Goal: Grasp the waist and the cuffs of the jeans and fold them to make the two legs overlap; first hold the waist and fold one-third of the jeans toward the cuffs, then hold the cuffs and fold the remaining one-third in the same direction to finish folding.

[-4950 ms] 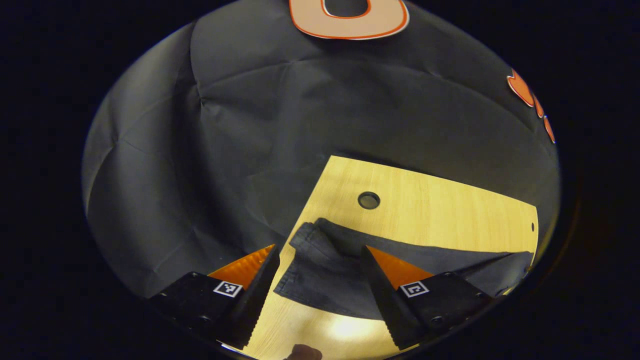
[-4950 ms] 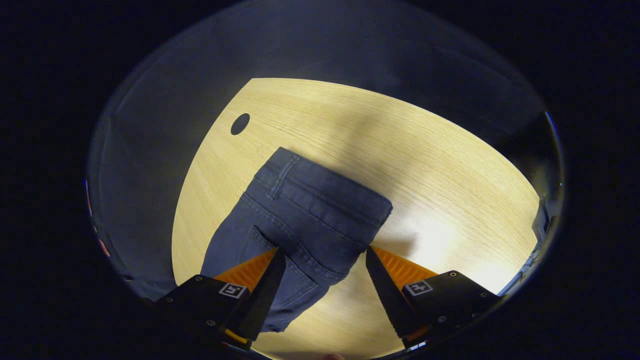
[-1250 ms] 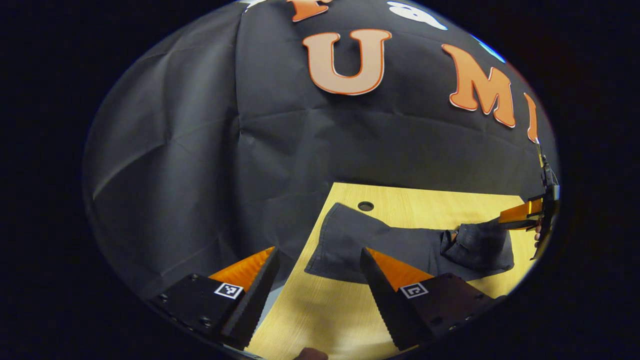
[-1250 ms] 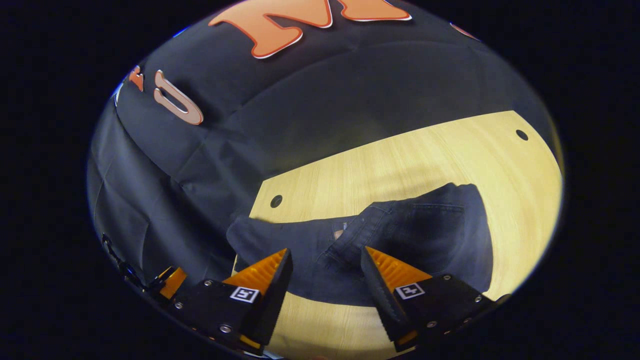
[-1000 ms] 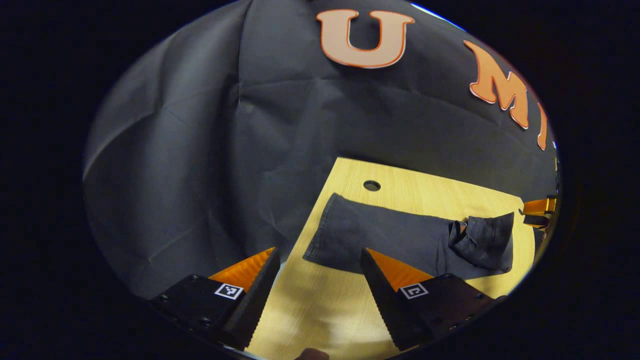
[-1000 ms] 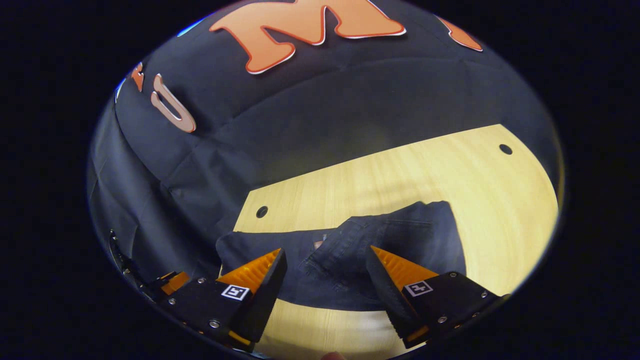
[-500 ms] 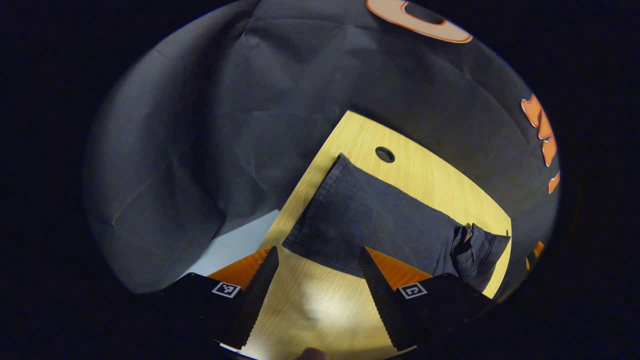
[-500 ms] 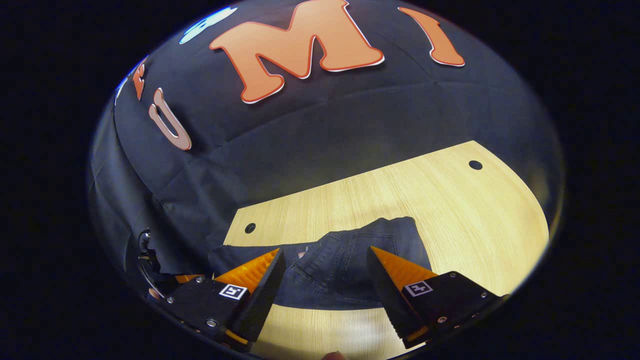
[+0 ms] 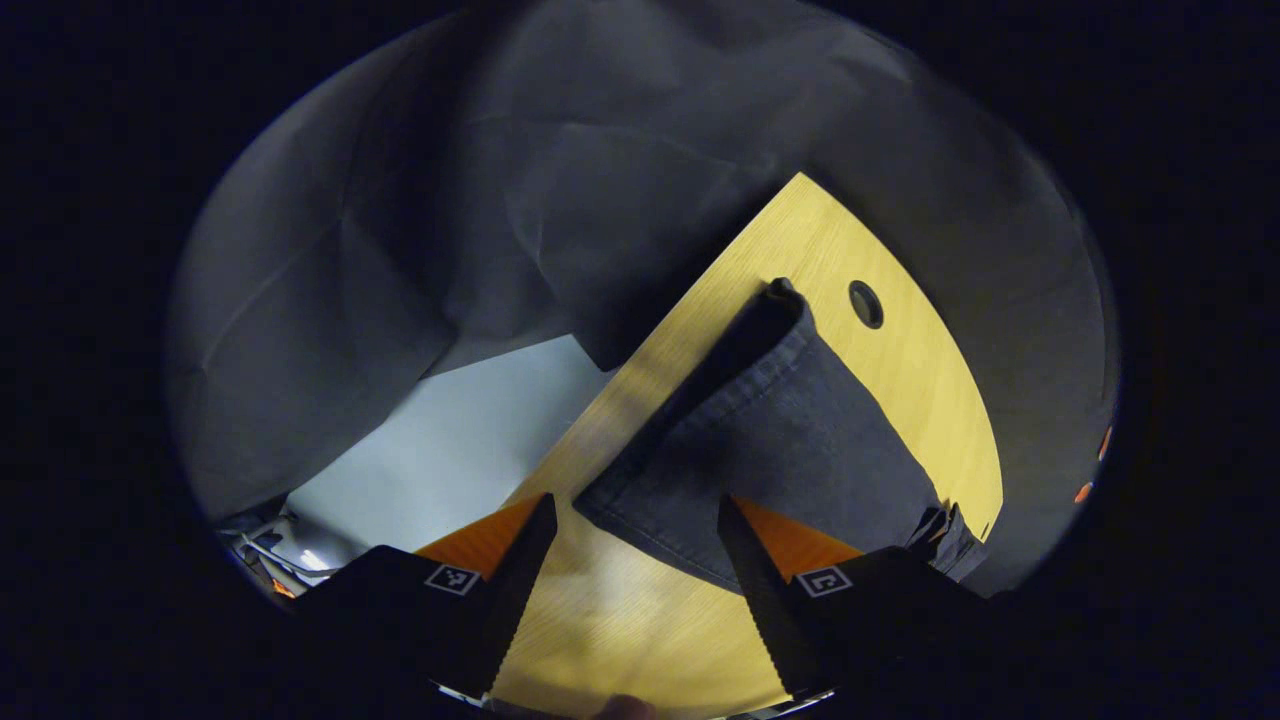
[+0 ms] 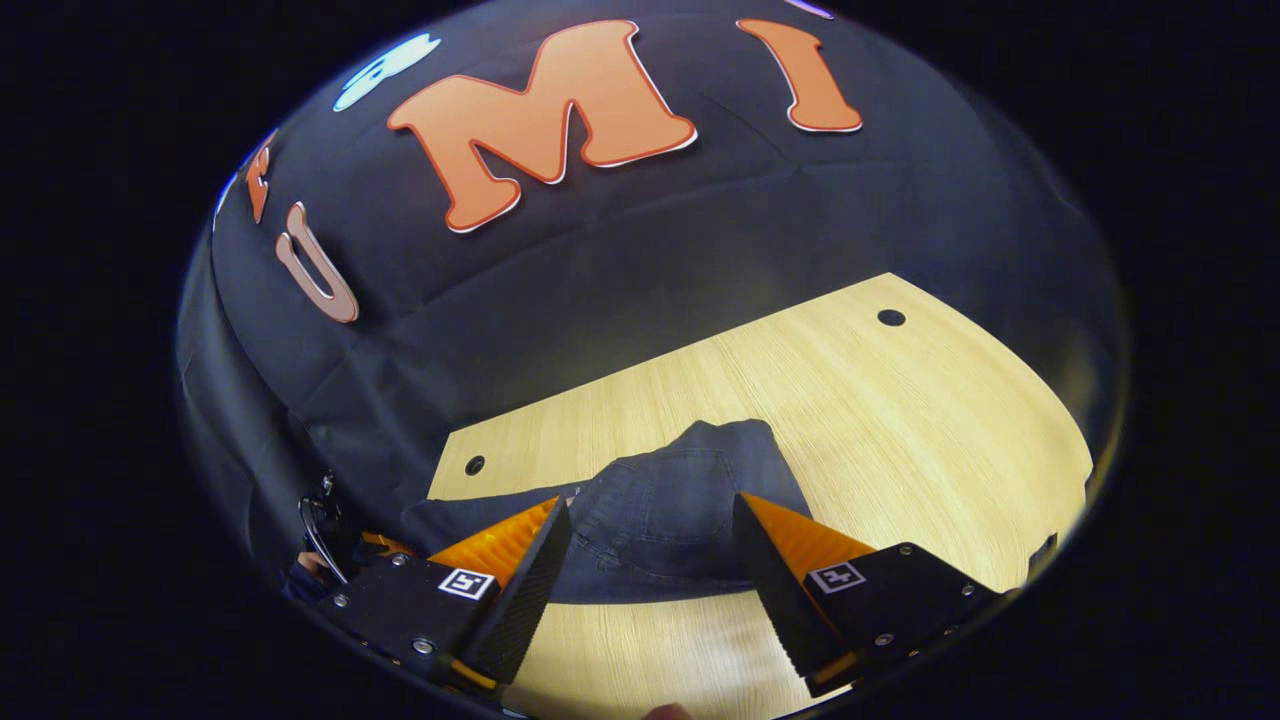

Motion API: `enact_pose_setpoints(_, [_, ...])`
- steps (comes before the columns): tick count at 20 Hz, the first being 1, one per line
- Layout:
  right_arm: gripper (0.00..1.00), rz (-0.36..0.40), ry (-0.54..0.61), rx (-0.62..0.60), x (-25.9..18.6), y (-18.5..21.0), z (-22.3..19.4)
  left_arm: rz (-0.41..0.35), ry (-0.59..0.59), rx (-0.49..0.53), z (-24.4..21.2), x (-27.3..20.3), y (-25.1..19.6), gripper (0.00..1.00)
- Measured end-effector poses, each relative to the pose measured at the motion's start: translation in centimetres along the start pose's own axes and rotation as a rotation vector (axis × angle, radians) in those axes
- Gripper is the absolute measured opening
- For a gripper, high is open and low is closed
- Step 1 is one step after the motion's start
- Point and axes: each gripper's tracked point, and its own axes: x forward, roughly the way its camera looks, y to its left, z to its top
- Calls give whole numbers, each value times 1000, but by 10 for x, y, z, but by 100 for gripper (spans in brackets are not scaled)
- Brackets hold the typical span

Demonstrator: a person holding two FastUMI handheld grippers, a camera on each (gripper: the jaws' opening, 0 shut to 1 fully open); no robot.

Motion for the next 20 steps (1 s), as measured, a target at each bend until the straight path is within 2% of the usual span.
enact_pose_setpoints(3, [98,-4,8,-8,-2,-3,-4,92,29,18,2,8,1,98])
enact_pose_setpoints(10, [98,3,15,4,-1,-12,2,200,40,-14,5,20,-7,96])
enact_pose_setpoints(13, [98,6,18,8,0,-14,2,213,27,-33,7,22,-12,98])
enact_pose_setpoints(17, [98,13,31,37,3,-15,-3,198,40,-3,6,19,-13,97])
enact_pose_setpoints(18, [99,14,28,41,4,-16,-2,180,34,16,7,21,-17,93])
enact_pose_setpoints(20, [98,14,28,40,3,-16,-3,128,5,30,11,25,-29,55])
